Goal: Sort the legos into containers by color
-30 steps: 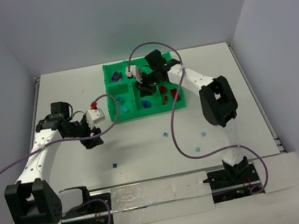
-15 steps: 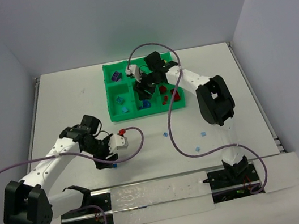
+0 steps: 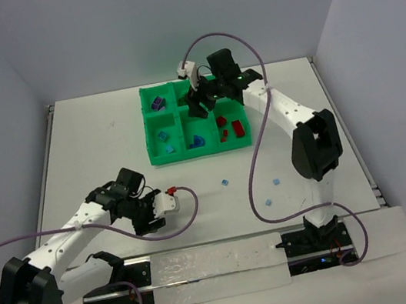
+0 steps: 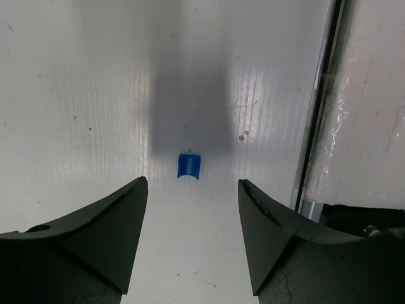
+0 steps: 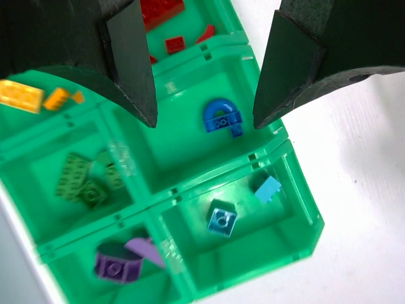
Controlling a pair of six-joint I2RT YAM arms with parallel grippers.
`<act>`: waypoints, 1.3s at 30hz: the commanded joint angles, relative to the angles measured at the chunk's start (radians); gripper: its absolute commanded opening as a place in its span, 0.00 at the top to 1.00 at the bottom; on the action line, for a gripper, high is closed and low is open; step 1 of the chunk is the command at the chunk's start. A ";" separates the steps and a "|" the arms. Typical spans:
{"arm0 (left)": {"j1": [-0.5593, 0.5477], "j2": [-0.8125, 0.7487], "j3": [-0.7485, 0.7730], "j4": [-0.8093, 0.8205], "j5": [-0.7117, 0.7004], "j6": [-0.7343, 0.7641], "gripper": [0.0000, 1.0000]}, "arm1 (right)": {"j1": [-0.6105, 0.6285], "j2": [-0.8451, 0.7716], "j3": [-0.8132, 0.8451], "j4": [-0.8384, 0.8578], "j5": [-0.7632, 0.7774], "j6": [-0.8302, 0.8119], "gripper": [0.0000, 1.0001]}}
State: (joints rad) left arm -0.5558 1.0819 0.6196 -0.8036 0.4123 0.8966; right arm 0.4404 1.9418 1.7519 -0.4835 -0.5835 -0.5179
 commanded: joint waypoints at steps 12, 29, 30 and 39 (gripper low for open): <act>-0.035 0.063 -0.053 0.109 -0.027 0.007 0.32 | -0.057 -0.145 -0.082 0.023 0.025 0.021 0.29; -0.065 0.115 -0.097 0.209 -0.044 0.018 0.54 | -0.097 -0.158 -0.108 0.002 0.031 -0.004 0.28; -0.066 0.111 -0.104 0.212 -0.048 0.026 0.57 | -0.099 -0.158 -0.109 0.001 0.033 -0.006 0.28; -0.070 0.072 -0.104 0.213 -0.030 0.053 0.87 | -0.109 -0.170 -0.140 -0.004 0.045 -0.017 0.29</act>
State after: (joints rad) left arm -0.6212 1.1706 0.5171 -0.5938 0.3656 0.9260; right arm 0.3451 1.8401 1.6284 -0.4892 -0.5461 -0.5255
